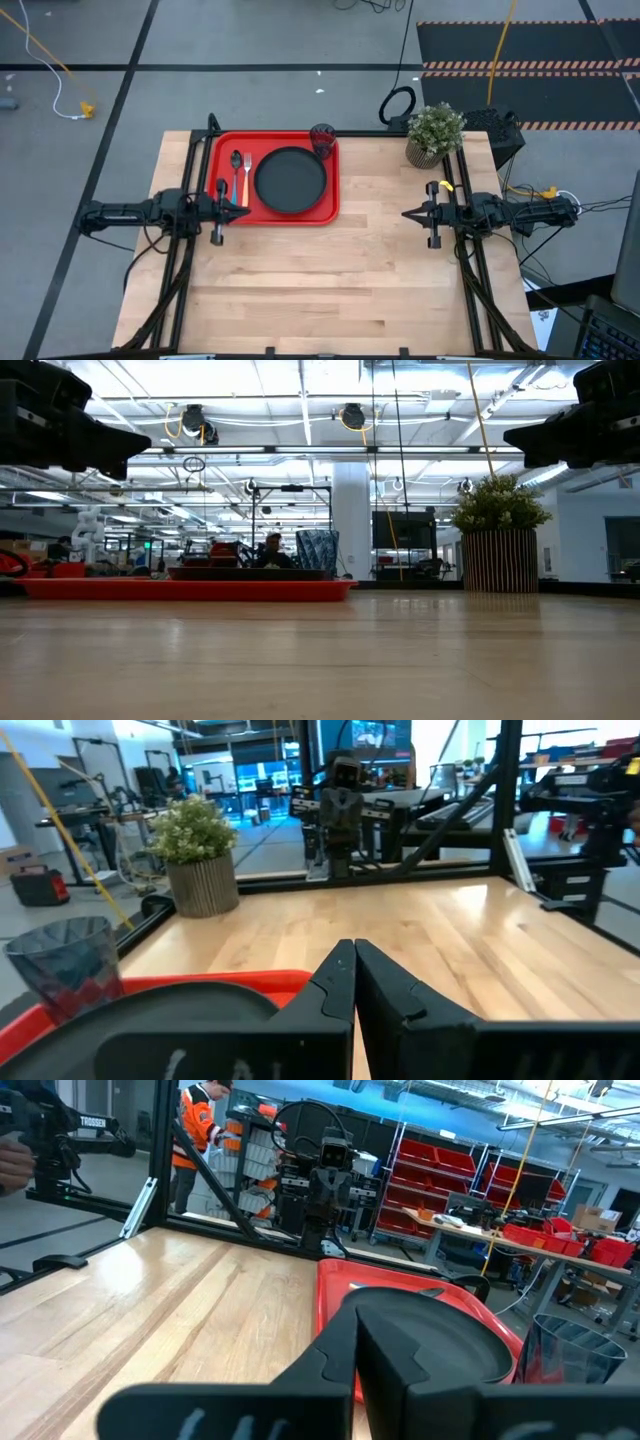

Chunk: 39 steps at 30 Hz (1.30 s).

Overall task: Pick and place plate/cup/fork/spoon on tray
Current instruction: Return to Home Position

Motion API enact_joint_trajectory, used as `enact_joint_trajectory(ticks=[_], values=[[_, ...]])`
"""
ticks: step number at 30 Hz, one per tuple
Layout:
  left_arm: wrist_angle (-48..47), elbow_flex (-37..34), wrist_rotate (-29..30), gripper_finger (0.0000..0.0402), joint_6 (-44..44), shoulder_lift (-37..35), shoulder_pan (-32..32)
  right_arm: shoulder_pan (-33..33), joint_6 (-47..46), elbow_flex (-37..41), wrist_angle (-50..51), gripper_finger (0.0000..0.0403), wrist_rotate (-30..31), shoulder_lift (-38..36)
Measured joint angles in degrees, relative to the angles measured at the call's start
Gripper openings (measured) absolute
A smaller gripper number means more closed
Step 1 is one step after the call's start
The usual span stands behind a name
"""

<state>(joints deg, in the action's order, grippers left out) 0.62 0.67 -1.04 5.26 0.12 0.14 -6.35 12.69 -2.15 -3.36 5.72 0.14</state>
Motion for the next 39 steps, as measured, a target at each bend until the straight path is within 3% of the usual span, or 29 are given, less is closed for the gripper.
enact_joint_trajectory(ticks=[19, 26, 39], values=[[-0.09, -0.02, 1.33, 0.0005, 2.59, 0.0, -2.92, -0.02, 0.0, 0.0, -0.04, 0.0, -0.07, 0.0], [-0.08, -0.02, 2.01, 0.0004, 0.97, 0.02, -1.88, -0.06, -0.44, 0.0, -2.33, 0.0, -7.33, -0.02], [0.67, -0.09, 2.23, 0.0025, 1.93, 0.02, -1.88, -0.07, -3.43, 0.02, 1.43, 0.0, -5.68, 0.0]])
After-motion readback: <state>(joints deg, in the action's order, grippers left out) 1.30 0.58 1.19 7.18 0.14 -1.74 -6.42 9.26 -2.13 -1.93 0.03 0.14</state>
